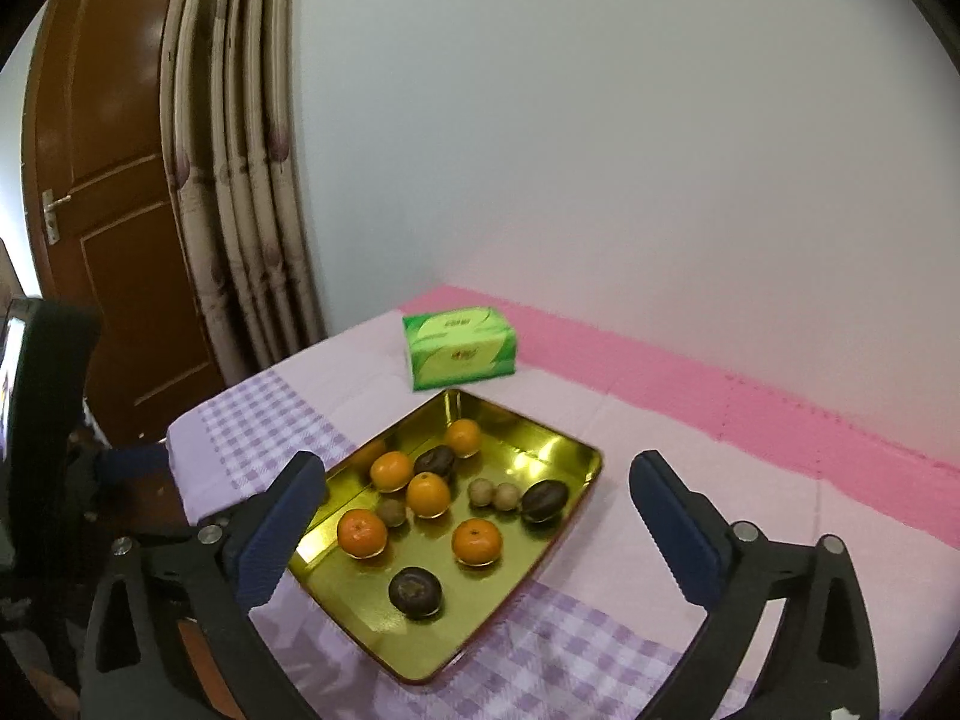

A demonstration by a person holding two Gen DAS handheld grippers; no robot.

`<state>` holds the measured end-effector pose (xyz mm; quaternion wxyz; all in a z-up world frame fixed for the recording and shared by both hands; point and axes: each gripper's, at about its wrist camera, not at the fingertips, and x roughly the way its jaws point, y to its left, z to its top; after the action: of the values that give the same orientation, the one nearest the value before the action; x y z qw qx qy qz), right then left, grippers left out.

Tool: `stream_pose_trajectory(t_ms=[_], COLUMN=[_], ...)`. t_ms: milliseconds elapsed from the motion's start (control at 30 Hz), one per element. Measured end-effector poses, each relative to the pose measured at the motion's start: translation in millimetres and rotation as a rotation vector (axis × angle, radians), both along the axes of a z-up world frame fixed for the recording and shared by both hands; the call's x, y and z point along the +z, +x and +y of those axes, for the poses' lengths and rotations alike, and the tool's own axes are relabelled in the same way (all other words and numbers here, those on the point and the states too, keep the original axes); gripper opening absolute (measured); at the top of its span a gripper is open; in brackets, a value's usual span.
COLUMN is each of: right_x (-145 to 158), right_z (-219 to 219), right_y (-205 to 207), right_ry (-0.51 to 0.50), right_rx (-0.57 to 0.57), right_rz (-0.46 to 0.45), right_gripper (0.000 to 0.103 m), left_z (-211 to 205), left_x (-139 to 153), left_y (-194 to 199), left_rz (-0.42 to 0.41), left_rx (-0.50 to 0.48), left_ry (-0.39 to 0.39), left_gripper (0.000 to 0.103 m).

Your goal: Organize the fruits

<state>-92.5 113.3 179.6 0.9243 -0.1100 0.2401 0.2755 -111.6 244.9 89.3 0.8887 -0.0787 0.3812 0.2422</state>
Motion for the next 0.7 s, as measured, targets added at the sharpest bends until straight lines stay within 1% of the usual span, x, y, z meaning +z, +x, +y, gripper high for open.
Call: stream_pose_trajectory(t_ms=[67, 200, 233, 267, 333, 400, 467, 500, 567, 700], right_x=[8, 21, 25, 28, 35, 40, 44, 46, 49, 54], right_z=[-7, -19, -23, -26, -31, -35, -39, -40, -43, -46], right_y=[-9, -21, -24, -27, -34, -40, -46, -49, -53, -62], right_ry=[0.003, 0.034, 0.043, 0.049, 0.054, 0.055, 0.059, 0.059, 0.063, 0.075], right_rx=[-0.019, -0.031, -0.034, -0.035, -0.04, -0.045, -0.046, -0.047, -0.048, -0.048], right_rz=[-0.035, -0.056, -0.062, -0.068, -0.084, -0.101, -0.115, -0.119, -0.124, -0.137], right_gripper=[0.102, 0.102, 0.102, 0.102, 0.102, 0.102, 0.102, 0.102, 0.102, 0.102], left_z=[-2, -13, -15, -17, -19, -21, -23, -25, -27, -33], left_x=[8, 32, 37, 44, 54, 66, 80, 89, 100, 117], left_y=[-5, -19, -21, -26, -33, -41, -53, -61, -69, -81], left_rz=[-0.033, -0.113, -0.127, -0.154, -0.182, -0.212, -0.271, -0.31, -0.339, -0.372], left_rx=[-0.003, -0.004, -0.005, -0.008, -0.008, -0.006, -0.003, -0.001, 0.002, -0.017], left_ry=[0.013, 0.098, 0.111, 0.131, 0.145, 0.154, 0.171, 0.191, 0.22, 0.249], left_gripper=[0.093, 0.093, 0.094, 0.097, 0.102, 0.102, 0.102, 0.103, 0.103, 0.103])
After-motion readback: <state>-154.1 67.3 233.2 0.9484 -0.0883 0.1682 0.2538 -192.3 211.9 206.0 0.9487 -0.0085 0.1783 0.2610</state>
